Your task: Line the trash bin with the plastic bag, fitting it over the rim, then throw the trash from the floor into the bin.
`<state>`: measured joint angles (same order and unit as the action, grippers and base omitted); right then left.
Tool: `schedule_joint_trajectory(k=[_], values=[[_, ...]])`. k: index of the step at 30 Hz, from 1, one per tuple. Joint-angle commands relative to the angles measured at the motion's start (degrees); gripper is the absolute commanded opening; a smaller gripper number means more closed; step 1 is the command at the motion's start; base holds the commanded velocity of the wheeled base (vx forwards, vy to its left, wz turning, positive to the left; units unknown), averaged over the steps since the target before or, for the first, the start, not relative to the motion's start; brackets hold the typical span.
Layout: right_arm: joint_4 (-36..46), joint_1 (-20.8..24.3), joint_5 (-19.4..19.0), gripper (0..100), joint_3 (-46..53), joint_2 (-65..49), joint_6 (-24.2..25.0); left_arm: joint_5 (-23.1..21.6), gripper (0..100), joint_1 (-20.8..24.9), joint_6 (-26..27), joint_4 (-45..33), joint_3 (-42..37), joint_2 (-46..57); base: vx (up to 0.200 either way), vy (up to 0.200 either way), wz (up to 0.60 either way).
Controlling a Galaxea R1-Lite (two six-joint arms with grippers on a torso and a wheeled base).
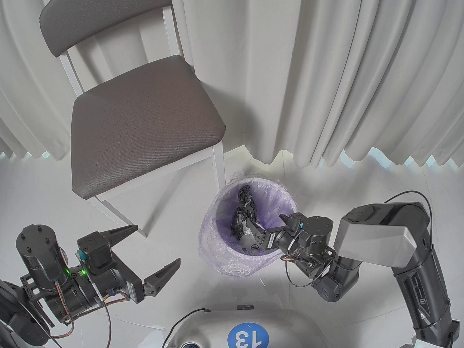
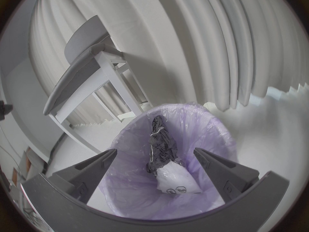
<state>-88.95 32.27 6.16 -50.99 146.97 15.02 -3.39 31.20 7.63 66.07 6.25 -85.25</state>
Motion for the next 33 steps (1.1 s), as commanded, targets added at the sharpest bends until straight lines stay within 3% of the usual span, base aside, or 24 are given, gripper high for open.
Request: schedule_joint_trajectory(k=[1, 7, 10, 14, 19, 25, 33], values=[[-0.78, -1.77, -0.44, 100, 5.38, -6.96, -4.30, 0.22, 100, -0.08, -0.07, 0.02, 0.07, -1.76, 0.000, 0.000, 0.00], [10.38, -7.31, -1.15, 100, 14.25, -20.85, -10.89, 0.40, 100, -0.26, 0.02, 0.02, -1.51, -5.01, 0.000, 0.000, 0.00], [16.97, -11.09, -3.34, 100, 16.63, -25.68, -14.05, 0.40, 100, -0.17, 0.10, 0.02, -2.39, -7.65, 0.000, 0.000, 0.00], [17.24, -15.04, -6.86, 100, 18.83, -26.21, -18.97, 0.40, 100, -0.61, 0.02, 0.37, -3.62, -15.21, 0.000, 0.000, 0.00], [17.24, -17.06, -7.74, 100, 19.62, -26.47, -22.31, -0.30, 100, -2.02, 0.54, 7.40, -2.30, -25.76, 0.000, 0.000, 0.00], [15.83, -17.94, -7.83, 100, 19.97, -26.56, -22.58, -1.44, 100, -4.04, 10.56, 20.32, 7.81, -50.37, 0.000, 0.000, 0.00], [14.42, -18.91, -8.00, 100, 20.06, -26.91, -22.67, -1.18, 100, -2.98, 10.91, 18.83, 22.84, -61.00, 0.000, 0.000, 0.00]])
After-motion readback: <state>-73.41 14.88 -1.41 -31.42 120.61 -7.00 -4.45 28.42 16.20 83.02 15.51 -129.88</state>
